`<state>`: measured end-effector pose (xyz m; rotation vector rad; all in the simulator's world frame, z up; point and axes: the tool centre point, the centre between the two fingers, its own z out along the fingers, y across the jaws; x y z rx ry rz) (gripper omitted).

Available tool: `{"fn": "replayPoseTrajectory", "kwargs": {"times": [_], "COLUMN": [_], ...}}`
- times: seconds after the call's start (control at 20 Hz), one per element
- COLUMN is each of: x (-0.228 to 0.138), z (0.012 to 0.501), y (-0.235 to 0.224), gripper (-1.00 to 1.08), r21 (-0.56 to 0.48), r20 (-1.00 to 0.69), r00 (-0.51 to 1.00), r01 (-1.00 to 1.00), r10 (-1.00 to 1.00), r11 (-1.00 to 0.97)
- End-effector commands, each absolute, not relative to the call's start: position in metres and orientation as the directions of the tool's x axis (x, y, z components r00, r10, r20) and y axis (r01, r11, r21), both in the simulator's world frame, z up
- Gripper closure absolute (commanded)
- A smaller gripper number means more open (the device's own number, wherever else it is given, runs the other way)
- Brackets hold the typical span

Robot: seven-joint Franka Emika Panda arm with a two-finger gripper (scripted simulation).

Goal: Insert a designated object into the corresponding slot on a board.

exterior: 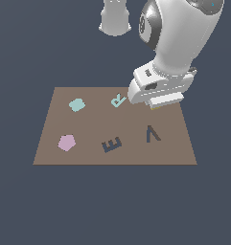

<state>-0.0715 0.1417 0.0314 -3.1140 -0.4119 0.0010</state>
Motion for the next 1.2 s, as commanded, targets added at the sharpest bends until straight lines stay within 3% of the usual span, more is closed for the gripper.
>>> {"fn": "replayPoseTrajectory", "kwargs": {"times": [0.0,0.5,1.15], "x": [-0.06,0.006,0.074], "z": [0.032,0.035,0.039], "y": [0.141,0.122,0.051], "gripper": [1.08,1.08,1.08], "r21": [-0.001,-0.001,-0.002], "r20": [0.0,0.0,0.0], "r00": [0.981,0.976,0.696], "r01": [0.193,-0.217,-0.718], "r10": [0.193,-0.217,-0.718], "r11": [-0.981,-0.976,-0.696]}}
